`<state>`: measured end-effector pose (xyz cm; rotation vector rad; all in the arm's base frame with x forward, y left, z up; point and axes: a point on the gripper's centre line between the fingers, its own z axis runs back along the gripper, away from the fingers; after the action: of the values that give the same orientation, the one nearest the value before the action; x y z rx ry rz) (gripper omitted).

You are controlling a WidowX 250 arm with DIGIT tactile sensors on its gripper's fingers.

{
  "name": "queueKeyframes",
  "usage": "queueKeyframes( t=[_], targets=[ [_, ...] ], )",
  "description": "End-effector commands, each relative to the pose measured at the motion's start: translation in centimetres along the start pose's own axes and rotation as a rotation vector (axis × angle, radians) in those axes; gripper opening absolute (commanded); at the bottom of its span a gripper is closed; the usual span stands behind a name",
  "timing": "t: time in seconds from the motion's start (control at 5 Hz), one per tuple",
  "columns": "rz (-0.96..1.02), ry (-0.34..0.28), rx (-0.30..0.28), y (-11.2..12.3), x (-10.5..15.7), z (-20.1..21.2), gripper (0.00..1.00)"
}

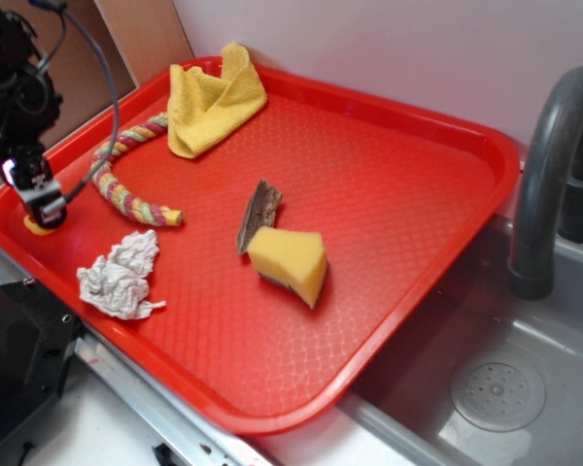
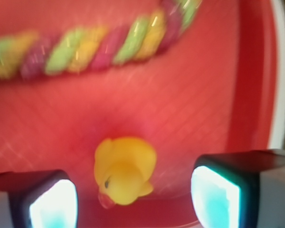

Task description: Grab the yellow duck.

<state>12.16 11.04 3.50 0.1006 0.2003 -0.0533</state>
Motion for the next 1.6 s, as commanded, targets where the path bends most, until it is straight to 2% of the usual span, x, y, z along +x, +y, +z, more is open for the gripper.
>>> queueKeyframes(
  t=[0.0,0.2,0.4,0.8,1.0,1.2,1.4],
  targets=[
    [0.036,0.053,0.046,1.2,-0.2,-1.5,1.0],
    [0.039,0.04,0.046,1.7,0.2,-2.0,0.8],
    [0.065,0.02,0.043,1.8,0.3,-2.2,0.0],
    [0.043,0.026,0.045,1.5,0.9,-2.4,0.0],
    [0.083,-0.033,0.031,1.0,2.3,1.1,0.0],
    [0.083,-0.107,-0.003,-1.7,3.8,6.9,0.0],
    [0.059,-0.225,-0.03,-4.0,4.5,12.2,0.0]
  ],
)
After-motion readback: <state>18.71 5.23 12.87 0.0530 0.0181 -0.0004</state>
